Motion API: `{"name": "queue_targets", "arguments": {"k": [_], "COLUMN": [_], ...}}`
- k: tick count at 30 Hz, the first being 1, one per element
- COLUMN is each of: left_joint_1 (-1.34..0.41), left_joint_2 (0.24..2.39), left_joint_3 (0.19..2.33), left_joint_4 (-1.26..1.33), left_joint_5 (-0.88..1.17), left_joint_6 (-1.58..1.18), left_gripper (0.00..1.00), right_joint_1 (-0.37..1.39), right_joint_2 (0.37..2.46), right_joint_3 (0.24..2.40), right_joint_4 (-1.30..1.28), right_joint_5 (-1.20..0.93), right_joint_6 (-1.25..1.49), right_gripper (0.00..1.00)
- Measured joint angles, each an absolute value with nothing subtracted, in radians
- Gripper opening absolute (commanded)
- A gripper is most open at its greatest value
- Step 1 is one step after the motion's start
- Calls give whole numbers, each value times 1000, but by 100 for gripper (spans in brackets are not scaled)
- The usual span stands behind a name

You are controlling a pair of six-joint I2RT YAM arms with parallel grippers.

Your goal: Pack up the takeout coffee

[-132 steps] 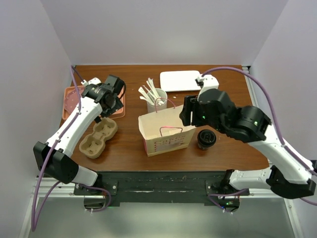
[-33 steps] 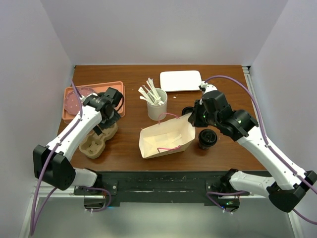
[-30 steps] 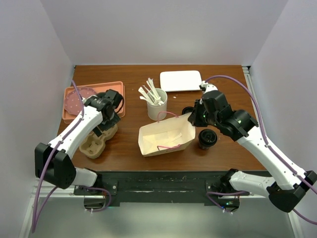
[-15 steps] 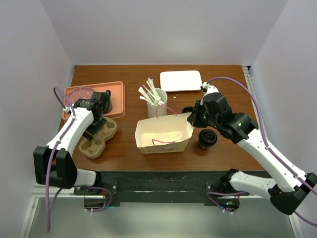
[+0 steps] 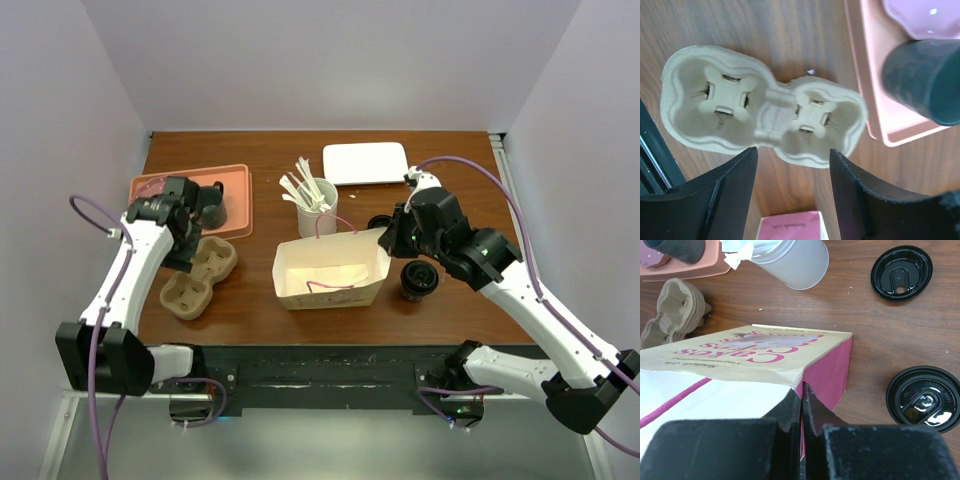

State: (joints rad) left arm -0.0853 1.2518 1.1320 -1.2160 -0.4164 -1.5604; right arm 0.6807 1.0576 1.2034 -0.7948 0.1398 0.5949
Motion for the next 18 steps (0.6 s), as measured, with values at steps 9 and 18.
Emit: {"name": "queue_targets", "arguments": {"k": [9,18], "left_joint_1": [-85,-85], "left_joint_2": [1471,1396], "left_joint_3": [1203,1137], "left_joint_4": [-1256,-1209], "left_joint_5": [-427,-435], "left_joint_6": [-1436,-1314], "left_gripper": [62,58], "right_joint_1": [681,681], "right_joint_2": [1071,1089], "right_joint_3": [1204,1204], "right_joint_4": [-784,-785], "right_joint_5": [144,140], "right_joint_6": [567,534], "right_gripper": [9,20]}}
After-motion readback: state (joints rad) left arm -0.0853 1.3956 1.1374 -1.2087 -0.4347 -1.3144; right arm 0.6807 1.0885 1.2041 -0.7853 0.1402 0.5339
